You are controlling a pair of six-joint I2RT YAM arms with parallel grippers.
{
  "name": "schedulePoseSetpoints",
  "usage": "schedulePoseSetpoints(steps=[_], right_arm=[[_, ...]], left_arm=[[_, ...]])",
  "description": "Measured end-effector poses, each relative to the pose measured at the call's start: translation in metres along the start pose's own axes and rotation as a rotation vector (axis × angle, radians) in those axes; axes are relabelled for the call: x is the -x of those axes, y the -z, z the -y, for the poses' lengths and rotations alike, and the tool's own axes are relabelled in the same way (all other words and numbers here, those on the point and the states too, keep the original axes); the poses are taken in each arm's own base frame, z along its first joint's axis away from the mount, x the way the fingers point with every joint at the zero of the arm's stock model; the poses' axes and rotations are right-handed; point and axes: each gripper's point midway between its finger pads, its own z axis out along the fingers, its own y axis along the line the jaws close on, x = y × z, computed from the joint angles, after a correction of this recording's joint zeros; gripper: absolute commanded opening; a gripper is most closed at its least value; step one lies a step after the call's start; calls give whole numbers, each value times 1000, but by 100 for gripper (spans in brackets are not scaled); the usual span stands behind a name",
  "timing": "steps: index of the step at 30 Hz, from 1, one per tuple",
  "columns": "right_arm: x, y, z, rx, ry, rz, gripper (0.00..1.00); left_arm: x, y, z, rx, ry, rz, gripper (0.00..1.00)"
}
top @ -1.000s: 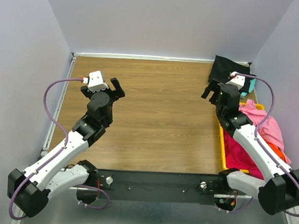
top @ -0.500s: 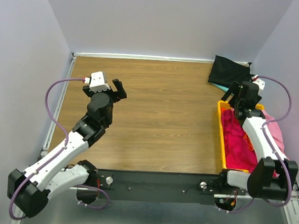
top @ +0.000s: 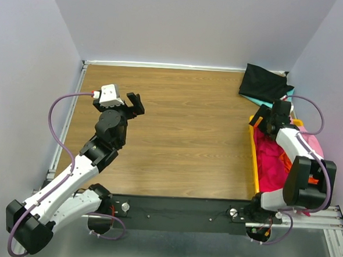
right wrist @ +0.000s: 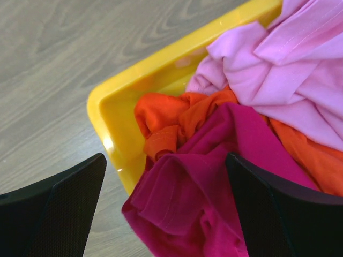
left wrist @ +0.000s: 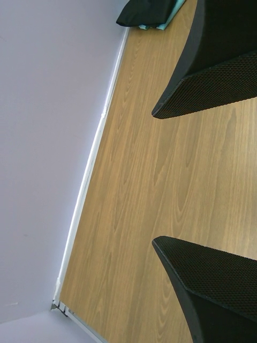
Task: Fold and stack the t-shirts
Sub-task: Grab the tshirt from the pile
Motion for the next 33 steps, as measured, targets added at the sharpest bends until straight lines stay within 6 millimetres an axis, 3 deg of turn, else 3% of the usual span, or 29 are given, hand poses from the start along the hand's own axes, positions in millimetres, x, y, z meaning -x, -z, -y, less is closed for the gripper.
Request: schedulePoseSetpoints(steps=[5,7,10,11,17,18,25,28,33], right_arm=[[-6,-5,2,-6,-3,-22,77],[-4,-3,2,-5,-6,-16,76],[-3,1,3,-4,-15,-6,65],[-2,2,3,-4,-15,-1,53],[-1,3,3,-3,-17,5,13],[-1,3,3,-3,-19,5,1],[2,6,1,10,-19,8,0],[21,19,-4,26,-20,41,0],[107,59,-36,115,-31,205,1]], left_arm=[[3,0,1,-3,8,9,98],[3,0,1,-4,9,11,98],[3,0,1,-4,10,12,98],[3,0,1,-4,9,11,98],[2,-1,1,-3,7,8,98],[2,-1,1,-3,7,8,98],[1,-1,1,-2,5,6,98],[-1,-2,1,0,-2,2,98],[-4,-4,0,5,-17,-4,98]])
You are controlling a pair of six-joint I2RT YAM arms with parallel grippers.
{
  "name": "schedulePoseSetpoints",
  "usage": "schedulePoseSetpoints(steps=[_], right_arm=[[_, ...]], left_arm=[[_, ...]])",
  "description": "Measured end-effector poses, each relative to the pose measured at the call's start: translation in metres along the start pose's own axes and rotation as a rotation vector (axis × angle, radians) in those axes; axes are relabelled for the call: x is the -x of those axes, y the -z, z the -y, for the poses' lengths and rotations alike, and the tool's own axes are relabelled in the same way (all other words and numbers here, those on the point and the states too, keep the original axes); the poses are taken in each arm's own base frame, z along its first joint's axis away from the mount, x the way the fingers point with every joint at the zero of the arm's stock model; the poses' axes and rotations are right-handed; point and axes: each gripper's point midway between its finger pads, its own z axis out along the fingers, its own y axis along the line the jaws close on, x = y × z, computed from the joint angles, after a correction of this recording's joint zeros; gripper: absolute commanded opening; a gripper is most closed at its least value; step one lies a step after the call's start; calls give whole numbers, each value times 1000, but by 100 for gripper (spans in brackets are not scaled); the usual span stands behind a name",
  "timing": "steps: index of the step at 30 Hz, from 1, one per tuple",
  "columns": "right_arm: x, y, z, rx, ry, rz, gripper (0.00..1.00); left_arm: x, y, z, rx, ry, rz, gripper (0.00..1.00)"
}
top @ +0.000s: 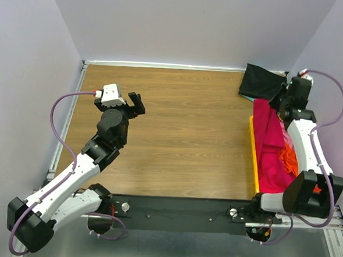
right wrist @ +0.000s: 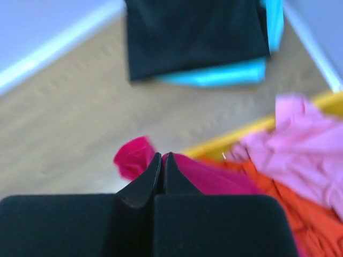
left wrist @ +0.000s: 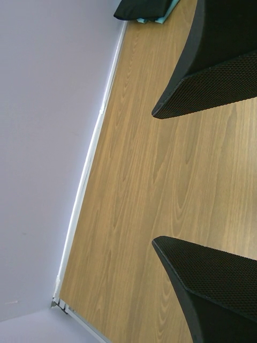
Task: Fold and stack the t-shirts
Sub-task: Grab the tshirt from the pile, then move the tshirt to the center of the board
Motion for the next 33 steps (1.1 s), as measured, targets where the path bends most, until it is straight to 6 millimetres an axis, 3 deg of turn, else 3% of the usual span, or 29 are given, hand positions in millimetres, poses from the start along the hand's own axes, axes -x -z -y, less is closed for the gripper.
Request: schedulePoseSetpoints(steps=[1,6,11,19,25,27,33], right_arm=[[27,8,-11,30,-3,53,1],[110,43,-43,109,9,205,1],[169,74,-63,157,23,322,1],[226,108,-98,277,51,413,0],[272,153,-137,453,82,514,0],[288,173,-158,560,97,551,1],[296,218,-204,867,118,574,1]], left_arm=[[0,0,-1,3,-3,0,98],[-1,-1,-3,20,-13,0,98],[-5,-3,-7,44,-28,-6,98],[-9,-6,-12,74,-51,-12,98],[-15,-8,-13,83,-67,-24,98],[-16,-9,-13,86,-70,-27,98],[-19,-10,-13,88,-83,-35,98]])
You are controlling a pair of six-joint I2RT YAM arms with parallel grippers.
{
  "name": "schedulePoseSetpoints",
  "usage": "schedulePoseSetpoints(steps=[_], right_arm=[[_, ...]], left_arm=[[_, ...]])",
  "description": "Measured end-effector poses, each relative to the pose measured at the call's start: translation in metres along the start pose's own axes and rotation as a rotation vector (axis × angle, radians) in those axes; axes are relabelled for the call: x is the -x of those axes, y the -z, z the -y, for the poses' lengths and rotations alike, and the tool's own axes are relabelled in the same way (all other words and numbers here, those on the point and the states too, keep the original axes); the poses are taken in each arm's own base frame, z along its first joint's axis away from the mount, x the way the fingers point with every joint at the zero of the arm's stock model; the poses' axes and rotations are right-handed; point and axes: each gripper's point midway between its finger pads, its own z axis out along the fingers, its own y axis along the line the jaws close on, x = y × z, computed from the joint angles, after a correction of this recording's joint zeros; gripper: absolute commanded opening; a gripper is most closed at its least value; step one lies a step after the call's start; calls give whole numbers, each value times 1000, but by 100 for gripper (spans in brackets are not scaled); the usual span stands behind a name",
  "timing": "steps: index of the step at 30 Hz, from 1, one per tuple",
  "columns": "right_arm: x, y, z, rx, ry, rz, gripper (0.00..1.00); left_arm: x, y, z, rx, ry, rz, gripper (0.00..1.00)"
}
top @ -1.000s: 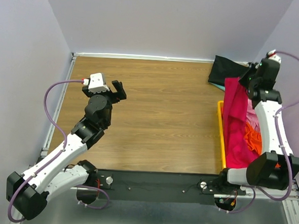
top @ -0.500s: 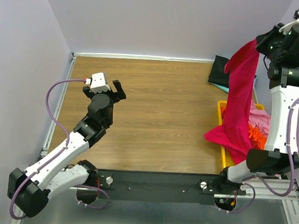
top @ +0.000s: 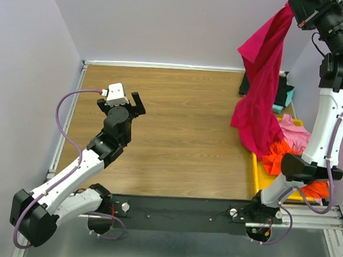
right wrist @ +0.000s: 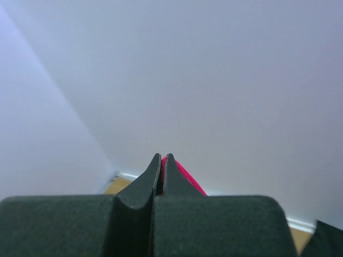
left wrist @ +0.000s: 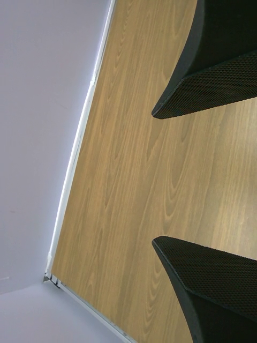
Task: Fold and stack the t-shirts
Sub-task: Move the tshirt to the center of the board
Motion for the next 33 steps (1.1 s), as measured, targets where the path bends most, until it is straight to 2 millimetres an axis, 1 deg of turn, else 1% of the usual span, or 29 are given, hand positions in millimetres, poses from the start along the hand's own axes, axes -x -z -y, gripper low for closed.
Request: schedulePoseSetpoints(steps=[3,8,10,11,13,16,19,20,24,27,29,30,31,32,33], right_arm=[[7,-2,-28,129,-30,16,1],[23,2,-82,340,-55,61,1],[29,3,-106,431,-60,82,1],[30,3,-122,485,-63,90,1],[32,2,-143,561,-62,111,1],[24,-2,-172,650,-80,113,1],[11,-8,-190,708,-101,104,1],[6,-11,-199,737,-108,103,1],[-18,-26,-221,811,-133,92,1],[-39,-39,-227,834,-156,71,1],[-56,-53,-223,813,-180,52,1],[-63,-61,-218,787,-192,47,1],[-73,-74,-208,742,-201,47,1],[-79,-81,-202,713,-208,48,1],[-87,-94,-192,660,-215,54,3]], left_arm=[[0,0,0,0,-2,0,98],[0,0,-1,1,-8,1,98],[1,0,-1,1,-10,1,98],[0,0,-1,1,-10,1,98],[1,0,-1,1,-11,1,98],[1,0,-1,1,-11,2,98],[3,1,-1,-1,-7,6,98],[4,1,-1,-5,-4,8,98],[5,3,5,-39,4,9,98],[4,2,10,-64,6,2,97],[1,1,16,-88,12,-6,96],[-2,0,19,-97,11,-13,95],[-7,-2,23,-108,10,-25,95],[-12,-4,25,-114,7,-36,95],[-20,-6,30,-124,-1,-55,95]])
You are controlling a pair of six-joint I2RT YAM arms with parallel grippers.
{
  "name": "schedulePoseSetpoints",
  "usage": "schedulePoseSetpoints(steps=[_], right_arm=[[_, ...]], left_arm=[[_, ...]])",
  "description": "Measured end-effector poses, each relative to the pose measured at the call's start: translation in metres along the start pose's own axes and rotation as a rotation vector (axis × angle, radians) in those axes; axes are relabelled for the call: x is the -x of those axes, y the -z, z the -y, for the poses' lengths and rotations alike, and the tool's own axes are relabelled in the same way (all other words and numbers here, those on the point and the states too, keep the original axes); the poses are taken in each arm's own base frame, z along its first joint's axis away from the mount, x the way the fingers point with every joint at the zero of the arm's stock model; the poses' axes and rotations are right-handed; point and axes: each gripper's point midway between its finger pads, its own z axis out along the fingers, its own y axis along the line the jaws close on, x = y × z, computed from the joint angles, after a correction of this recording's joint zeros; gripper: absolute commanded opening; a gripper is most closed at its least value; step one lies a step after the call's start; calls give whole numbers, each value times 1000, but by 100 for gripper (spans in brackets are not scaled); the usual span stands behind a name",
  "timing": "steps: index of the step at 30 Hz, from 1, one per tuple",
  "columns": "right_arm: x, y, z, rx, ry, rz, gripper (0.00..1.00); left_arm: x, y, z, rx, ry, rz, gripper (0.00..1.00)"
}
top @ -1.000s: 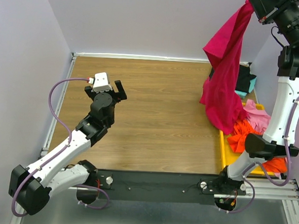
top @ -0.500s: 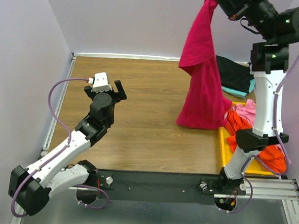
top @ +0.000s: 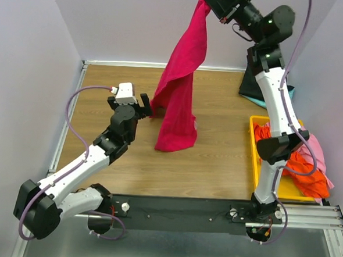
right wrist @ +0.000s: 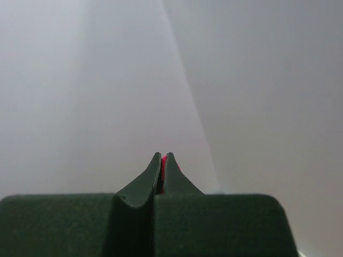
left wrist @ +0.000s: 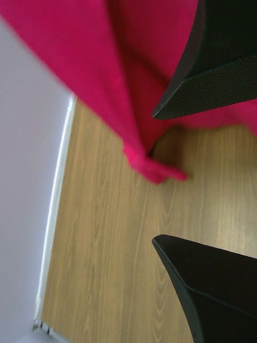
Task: Fold and stack the t-shirts
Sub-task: Move the tshirt to the center of the board
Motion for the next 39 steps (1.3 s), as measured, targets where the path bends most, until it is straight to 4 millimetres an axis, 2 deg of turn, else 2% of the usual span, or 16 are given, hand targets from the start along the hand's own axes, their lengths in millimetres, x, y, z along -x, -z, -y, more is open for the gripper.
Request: schedulePoseSetpoints(steps=[2,3,4,6,7,8,10,12,13,14,16,18,22,29,32,39], right_arm=[[-15,-4,37,-105,-8,16,21],[-22,-4,57,-167,-1,27,53],[-37,-4,81,-231,-7,21,72],[-69,3,130,-369,-5,-3,100],[-83,7,145,-412,-13,-23,100],[-110,19,169,-482,-31,-69,100],[-156,44,201,-587,-78,-152,100],[-212,80,224,-693,-145,-267,100],[-229,92,229,-721,-165,-302,100],[-260,116,236,-772,-203,-365,100],[-306,157,238,-845,-265,-473,100],[-342,193,228,-900,-306,-564,100],[-379,237,186,-946,-333,-689,99],[-406,243,114,-848,-301,-762,99],[-423,253,101,-836,-303,-803,98],[-440,275,97,-866,-296,-852,96]], left_arm=[[-15,-4,10,-20,-13,-37,95],[-28,-6,18,-38,-25,-66,95],[-40,-7,26,-54,-38,-95,95],[-61,-7,38,-80,-60,-142,96],[-74,-6,45,-95,-74,-172,96],[-82,-6,48,-102,-81,-191,96],[-104,-6,55,-115,-97,-241,96],[-119,-7,55,-111,-99,-275,96],[-123,-7,56,-112,-93,-283,97],[-132,-7,54,-108,-99,-301,97],[-143,-6,52,-102,-96,-320,98],[-156,-5,48,-91,-103,-346,98],[-175,-3,41,-72,-111,-384,98],[-204,-8,31,-40,-107,-449,98],[-202,-13,25,-30,-82,-443,98],[-181,-49,-19,85,6,-389,97]])
